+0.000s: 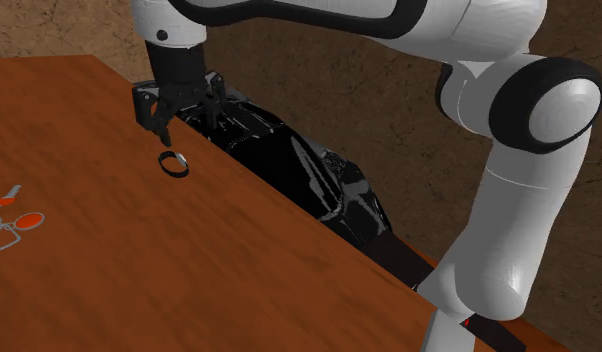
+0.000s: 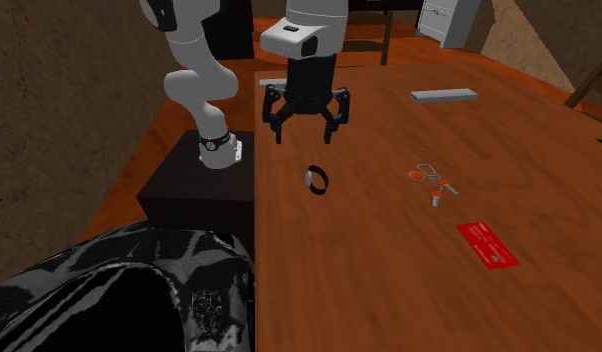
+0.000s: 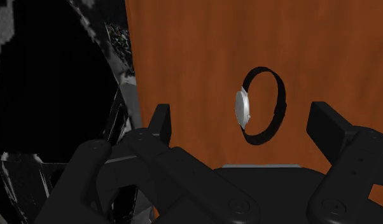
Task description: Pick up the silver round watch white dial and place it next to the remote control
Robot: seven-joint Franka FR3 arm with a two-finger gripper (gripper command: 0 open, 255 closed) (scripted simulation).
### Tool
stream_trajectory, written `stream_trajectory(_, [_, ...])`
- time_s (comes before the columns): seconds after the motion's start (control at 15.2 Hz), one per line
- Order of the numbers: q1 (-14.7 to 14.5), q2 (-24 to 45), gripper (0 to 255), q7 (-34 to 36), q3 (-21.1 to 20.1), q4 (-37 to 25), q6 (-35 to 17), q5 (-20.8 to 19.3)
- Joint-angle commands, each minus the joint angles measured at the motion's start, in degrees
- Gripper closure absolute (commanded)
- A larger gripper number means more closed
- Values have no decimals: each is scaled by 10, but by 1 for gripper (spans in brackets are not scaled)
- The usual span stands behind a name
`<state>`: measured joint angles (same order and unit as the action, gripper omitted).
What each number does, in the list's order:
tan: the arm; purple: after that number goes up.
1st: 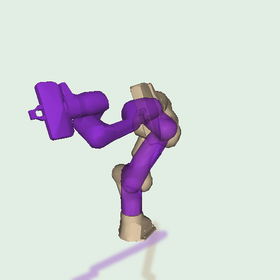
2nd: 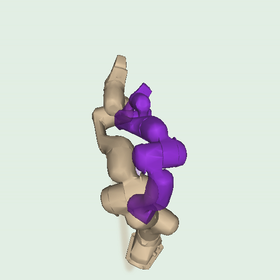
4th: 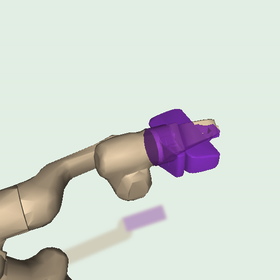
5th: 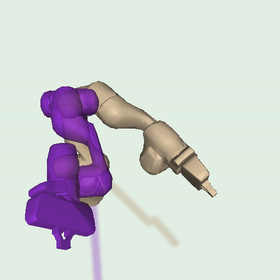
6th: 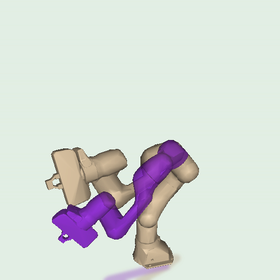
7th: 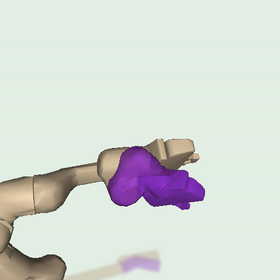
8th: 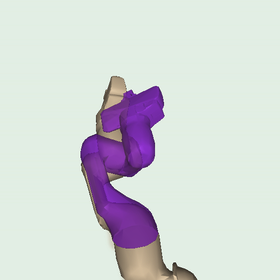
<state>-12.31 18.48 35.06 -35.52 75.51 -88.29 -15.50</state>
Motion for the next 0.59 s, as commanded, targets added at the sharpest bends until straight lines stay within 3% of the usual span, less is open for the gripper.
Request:
stream_trajectory(0.0, [-39,66,0,17,4,-80,28,-40])
stream_trajectory(0.53, [-16,46,0,19,6,8,-41,-29])
